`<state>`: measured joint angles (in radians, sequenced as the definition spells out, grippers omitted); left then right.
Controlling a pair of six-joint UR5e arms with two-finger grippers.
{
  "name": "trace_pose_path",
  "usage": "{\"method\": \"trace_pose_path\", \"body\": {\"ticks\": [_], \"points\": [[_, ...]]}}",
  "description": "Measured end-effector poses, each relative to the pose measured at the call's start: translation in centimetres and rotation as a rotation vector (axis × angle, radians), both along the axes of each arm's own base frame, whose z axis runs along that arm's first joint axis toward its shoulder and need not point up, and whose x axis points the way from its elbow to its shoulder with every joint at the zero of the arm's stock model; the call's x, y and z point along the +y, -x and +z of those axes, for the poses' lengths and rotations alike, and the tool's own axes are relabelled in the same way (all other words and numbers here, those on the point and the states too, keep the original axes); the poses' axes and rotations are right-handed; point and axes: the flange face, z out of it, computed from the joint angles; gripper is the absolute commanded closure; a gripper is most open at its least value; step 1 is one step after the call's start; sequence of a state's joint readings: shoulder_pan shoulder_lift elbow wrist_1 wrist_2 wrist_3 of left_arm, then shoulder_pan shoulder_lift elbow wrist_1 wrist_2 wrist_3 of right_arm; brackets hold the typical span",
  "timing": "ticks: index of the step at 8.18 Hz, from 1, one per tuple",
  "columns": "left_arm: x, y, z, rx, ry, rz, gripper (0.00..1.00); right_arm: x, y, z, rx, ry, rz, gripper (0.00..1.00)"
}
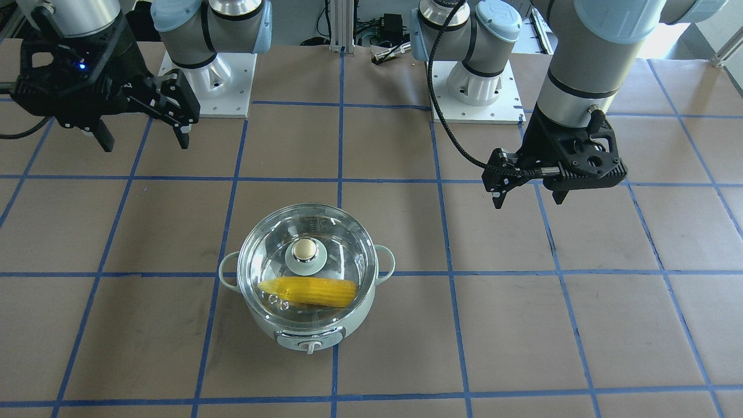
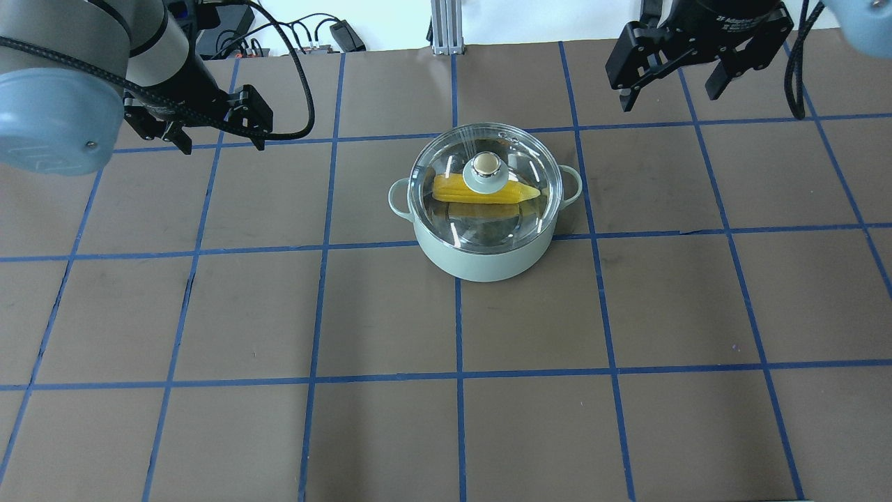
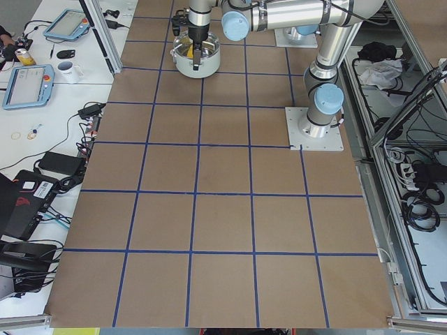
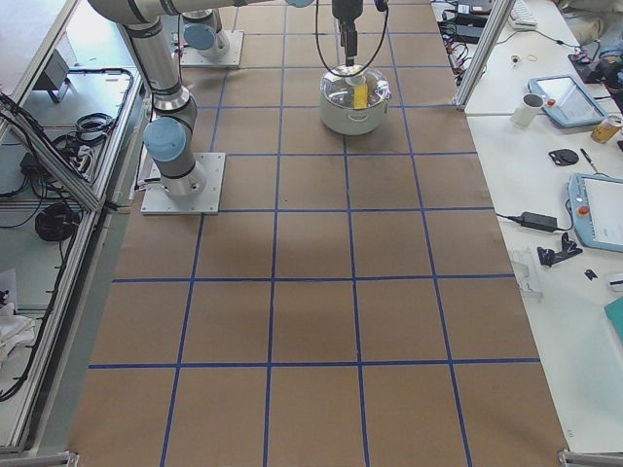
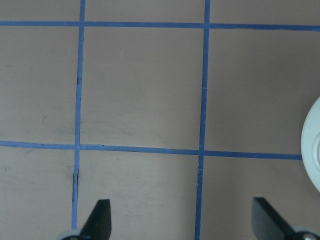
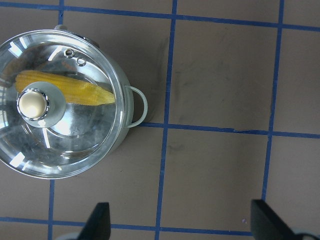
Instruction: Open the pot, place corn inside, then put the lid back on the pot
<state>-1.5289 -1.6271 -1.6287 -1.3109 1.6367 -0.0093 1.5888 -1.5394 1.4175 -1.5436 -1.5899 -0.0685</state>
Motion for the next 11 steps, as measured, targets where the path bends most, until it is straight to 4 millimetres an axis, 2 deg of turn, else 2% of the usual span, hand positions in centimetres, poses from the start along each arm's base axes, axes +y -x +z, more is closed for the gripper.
{"method": "trace_pose_path", "body": {"ticks": [1, 3, 11], "points": [[-0.05, 0.02, -0.06, 0.002, -0.001, 0.0, 0.0, 0.46, -0.95, 0.07, 0.005, 0.003, 0.01, 0.0], [-0.09, 0.04, -0.08, 0.002, -0.001, 0.0, 0.0, 0.66, -1.61, 0.02, 0.012, 0.005, 0.02, 0.0], [0.01, 0.19, -0.3, 0.002, -0.008, -0.012, 0.0, 0.8, -1.65, -0.07, 0.013, -0.002, 0.023, 0.0]]}}
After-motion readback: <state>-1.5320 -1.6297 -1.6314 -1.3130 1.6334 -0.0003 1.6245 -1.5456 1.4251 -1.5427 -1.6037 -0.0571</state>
